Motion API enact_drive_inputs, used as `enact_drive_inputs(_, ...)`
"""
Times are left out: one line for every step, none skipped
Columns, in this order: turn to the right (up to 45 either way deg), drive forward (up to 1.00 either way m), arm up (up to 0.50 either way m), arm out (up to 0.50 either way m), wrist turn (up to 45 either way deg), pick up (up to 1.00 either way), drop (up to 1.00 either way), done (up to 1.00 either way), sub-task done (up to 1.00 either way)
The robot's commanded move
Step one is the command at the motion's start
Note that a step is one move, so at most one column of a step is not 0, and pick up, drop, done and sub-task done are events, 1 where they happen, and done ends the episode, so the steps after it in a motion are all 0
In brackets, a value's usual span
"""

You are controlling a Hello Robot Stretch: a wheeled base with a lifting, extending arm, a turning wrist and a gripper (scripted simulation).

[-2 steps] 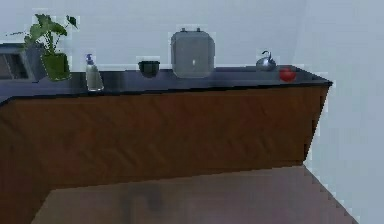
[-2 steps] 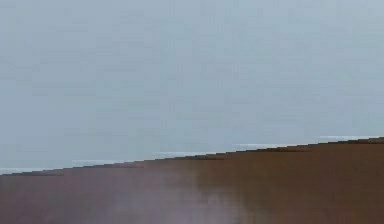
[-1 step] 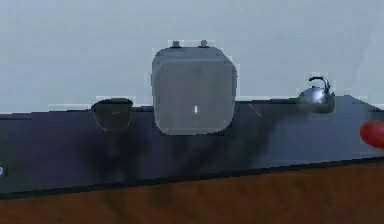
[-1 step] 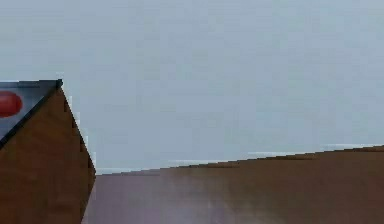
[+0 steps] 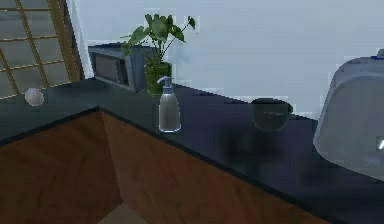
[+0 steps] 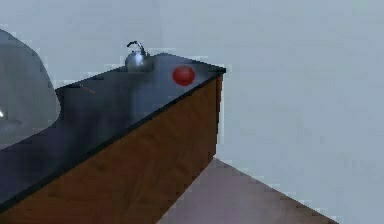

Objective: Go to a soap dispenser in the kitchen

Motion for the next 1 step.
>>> enact_drive_inputs(0.0,0.0,0.0,0.0,0.0,0.0,0.0,1.0,0.0)
